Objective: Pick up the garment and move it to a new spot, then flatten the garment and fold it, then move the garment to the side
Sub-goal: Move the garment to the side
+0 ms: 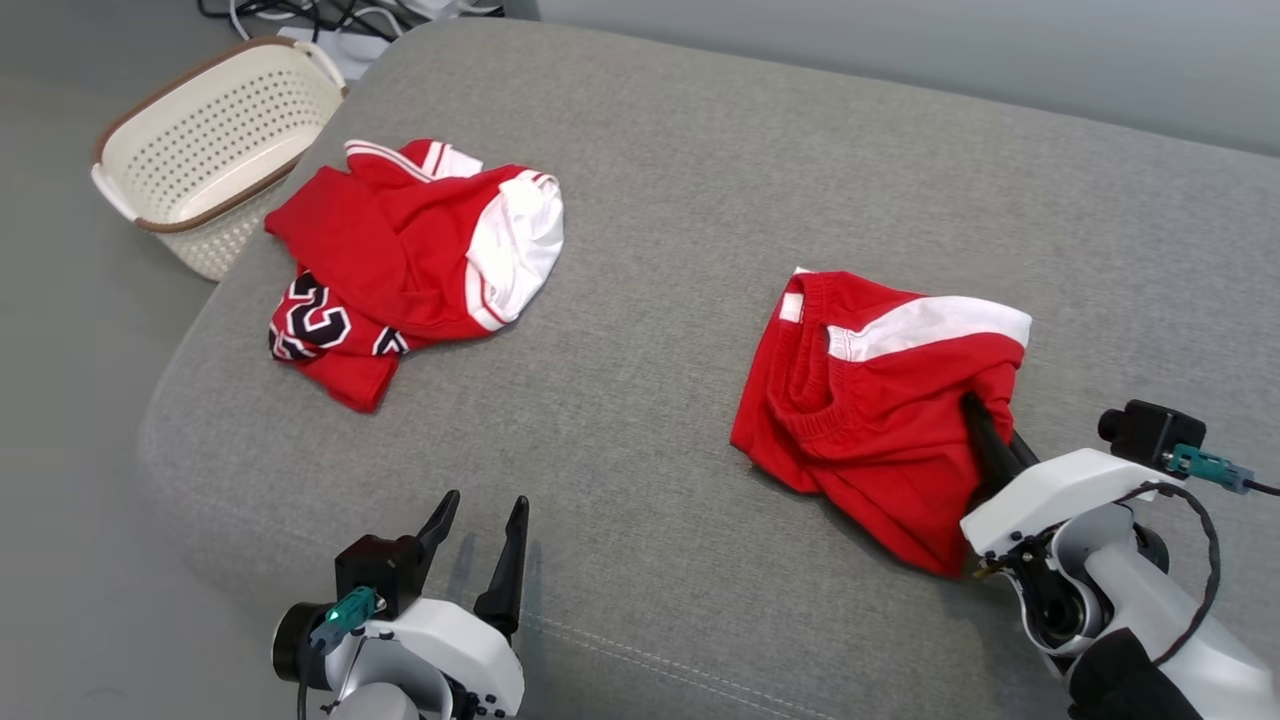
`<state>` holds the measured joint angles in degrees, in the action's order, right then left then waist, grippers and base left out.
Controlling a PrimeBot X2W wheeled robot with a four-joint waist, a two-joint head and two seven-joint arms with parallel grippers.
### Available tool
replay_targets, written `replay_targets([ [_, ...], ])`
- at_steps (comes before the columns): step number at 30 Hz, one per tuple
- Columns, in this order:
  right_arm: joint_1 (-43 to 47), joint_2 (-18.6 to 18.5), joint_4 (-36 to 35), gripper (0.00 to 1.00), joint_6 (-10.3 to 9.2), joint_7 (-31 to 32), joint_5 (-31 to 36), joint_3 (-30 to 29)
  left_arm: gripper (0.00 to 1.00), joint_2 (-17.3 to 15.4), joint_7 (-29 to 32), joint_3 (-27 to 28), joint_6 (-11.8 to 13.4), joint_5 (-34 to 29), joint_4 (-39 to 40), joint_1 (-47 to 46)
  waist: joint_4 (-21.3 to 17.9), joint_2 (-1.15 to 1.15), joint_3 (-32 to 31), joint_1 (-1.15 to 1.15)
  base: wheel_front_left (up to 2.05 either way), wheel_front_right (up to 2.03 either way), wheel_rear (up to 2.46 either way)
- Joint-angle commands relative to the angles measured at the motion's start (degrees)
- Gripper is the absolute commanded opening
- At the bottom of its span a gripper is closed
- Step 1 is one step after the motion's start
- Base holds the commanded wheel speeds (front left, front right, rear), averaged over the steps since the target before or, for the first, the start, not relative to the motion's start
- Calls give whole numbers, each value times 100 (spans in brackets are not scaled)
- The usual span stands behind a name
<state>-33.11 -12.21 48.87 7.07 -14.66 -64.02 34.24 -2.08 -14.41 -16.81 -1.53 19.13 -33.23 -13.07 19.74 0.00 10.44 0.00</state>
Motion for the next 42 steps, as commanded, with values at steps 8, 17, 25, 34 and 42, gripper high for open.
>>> replay_targets([
  [8,282,-122,-256,0,42,-33,440,-369,100,-80,-59,342,-81,-241,200,64,-563,0,-285,0,0,0,0],
  [17,392,6,-331,0,42,-33,860,-827,100,-80,-59,488,-213,-461,218,-28,-1843,0,-347,0,0,0,0],
  [25,497,79,-315,0,42,-33,1046,-983,100,-80,-59,612,-249,-557,238,-74,-2776,0,-289,0,0,0,0],
  [34,412,88,-215,0,42,-33,1084,-1025,100,-80,-59,751,-278,-752,349,-182,-3161,0,-36,0,0,0,0],
  [42,-376,-158,395,0,42,-33,1287,-1246,100,-80,-59,857,-295,-907,362,-325,-2887,0,245,0,0,0,0],
])
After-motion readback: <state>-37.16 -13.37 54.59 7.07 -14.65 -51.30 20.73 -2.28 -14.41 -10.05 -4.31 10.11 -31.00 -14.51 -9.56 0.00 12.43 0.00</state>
